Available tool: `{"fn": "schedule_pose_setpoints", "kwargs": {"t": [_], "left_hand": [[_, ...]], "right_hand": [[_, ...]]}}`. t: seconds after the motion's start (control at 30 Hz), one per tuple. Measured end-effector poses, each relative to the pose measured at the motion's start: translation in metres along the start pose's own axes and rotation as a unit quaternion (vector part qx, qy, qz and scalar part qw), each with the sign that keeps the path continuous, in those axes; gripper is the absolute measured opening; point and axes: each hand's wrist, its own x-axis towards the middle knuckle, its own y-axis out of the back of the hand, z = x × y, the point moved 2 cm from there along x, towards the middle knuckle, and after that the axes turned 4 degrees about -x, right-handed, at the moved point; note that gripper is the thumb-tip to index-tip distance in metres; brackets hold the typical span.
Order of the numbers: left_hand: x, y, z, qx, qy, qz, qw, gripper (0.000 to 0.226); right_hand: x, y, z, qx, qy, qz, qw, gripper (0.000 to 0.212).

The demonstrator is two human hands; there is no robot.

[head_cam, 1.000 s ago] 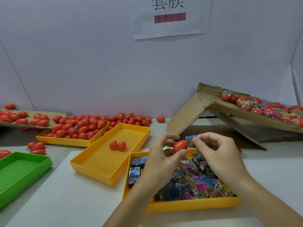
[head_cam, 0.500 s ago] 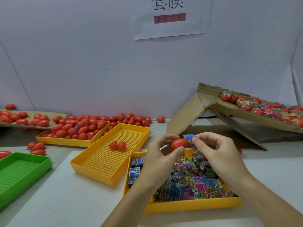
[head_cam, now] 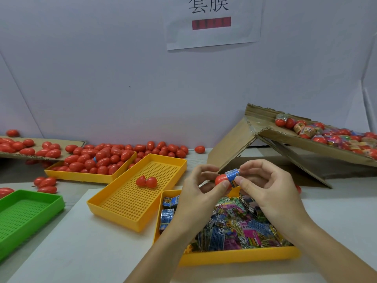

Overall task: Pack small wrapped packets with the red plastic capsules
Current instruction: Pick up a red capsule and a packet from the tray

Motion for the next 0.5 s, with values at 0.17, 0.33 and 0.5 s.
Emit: {"fn": "schedule_pose_setpoints", "kwargs": {"t": [0.17, 0.33, 0.5], "left_hand": [[-0.0002, 0.0014, -0.0009, 0.02, -0.008, 0.004, 1.0, 0.028], [-0.0004, 0.0018, -0.0005, 0.049, -0.024, 0.004, 0.999, 0.022], [-0.0009, 0.0017, 0.0006, 0.047, -0.027, -0.004, 0.998, 0.024]], "right_hand": [[0.0015, 0.0, 0.0019, 0.05, -0.025, -0.015, 0.998, 0.03], [0.0023, -0.0019, 0.0057, 0.095, -0.052, -0.054, 0.993, 0.038], [0.0024, -0.0019, 0.0072, 0.103, -0.054, -0.051, 0.992, 0.045]]}}
